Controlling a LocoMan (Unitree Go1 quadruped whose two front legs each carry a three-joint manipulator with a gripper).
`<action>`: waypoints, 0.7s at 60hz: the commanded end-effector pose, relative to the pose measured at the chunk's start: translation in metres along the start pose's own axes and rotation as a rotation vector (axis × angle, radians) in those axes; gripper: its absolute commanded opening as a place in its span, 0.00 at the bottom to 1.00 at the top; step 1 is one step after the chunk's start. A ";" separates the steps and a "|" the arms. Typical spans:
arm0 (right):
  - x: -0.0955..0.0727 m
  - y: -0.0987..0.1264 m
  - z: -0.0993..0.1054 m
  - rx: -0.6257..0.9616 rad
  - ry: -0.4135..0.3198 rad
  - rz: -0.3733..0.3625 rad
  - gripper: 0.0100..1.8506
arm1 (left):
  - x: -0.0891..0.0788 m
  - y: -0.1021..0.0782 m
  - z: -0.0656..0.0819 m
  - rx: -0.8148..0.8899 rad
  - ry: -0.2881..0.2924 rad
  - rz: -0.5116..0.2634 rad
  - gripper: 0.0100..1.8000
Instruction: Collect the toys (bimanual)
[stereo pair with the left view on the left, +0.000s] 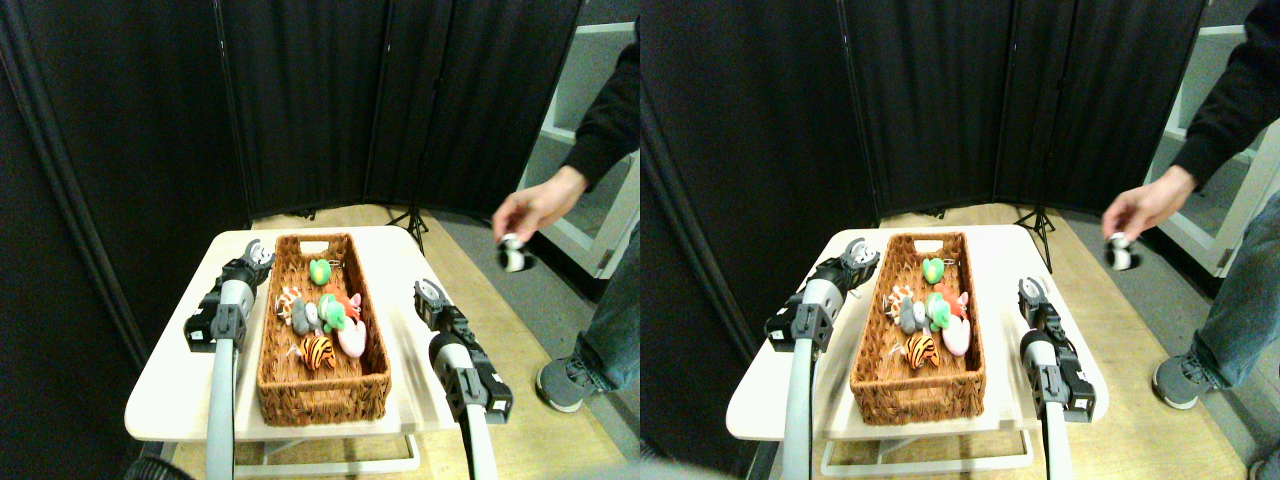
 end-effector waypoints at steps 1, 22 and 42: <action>-0.002 0.007 0.000 -0.040 0.004 0.038 0.00 | 0.003 -0.017 -0.005 -0.007 -0.004 -0.058 0.00; -0.006 0.007 0.000 0.008 -0.018 0.027 0.00 | 0.015 -0.038 -0.043 -0.109 0.024 -0.102 0.00; -0.005 0.007 -0.004 0.028 -0.003 0.019 0.00 | 0.010 -0.024 -0.040 -0.169 0.052 -0.016 0.32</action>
